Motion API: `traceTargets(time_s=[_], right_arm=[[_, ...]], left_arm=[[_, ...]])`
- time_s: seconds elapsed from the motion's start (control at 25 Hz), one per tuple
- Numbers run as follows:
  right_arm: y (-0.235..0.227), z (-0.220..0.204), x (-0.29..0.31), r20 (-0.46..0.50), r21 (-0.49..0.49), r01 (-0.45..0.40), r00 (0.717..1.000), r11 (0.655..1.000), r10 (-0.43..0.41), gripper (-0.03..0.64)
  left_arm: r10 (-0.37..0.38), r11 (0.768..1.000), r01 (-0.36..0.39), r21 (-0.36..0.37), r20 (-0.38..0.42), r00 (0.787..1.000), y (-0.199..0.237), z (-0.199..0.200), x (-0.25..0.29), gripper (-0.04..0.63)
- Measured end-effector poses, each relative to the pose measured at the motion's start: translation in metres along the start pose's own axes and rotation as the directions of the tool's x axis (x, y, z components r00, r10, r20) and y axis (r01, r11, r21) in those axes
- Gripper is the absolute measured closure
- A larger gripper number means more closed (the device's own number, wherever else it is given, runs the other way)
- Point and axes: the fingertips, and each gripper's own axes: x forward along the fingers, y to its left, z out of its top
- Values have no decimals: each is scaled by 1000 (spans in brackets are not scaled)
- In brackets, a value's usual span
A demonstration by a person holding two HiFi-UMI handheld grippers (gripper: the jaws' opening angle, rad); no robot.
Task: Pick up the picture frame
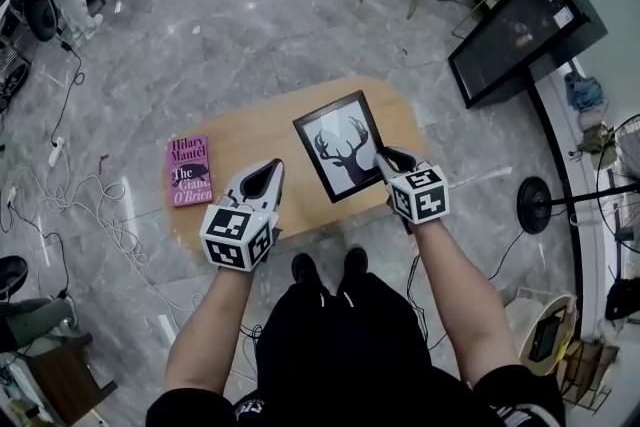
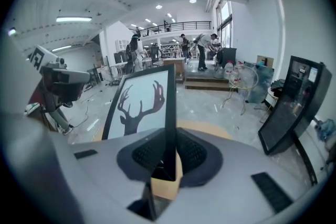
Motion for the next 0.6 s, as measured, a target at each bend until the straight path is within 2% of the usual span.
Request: traceTargets(time_s=[0.28, 0.48, 0.6], right_arm=[[-24, 23, -80, 147, 87, -4, 989, 996, -9, 548], [-33, 23, -129, 208, 109, -19, 978, 994, -4, 548], [-50, 11, -166, 241, 116, -35, 970, 993, 6, 548]], left_arm=[[9, 998, -12, 58, 57, 998, -59, 49, -14, 586], [46, 996, -52, 69, 86, 995, -96, 65, -24, 586], [60, 996, -67, 61, 98, 993, -141, 67, -23, 586]])
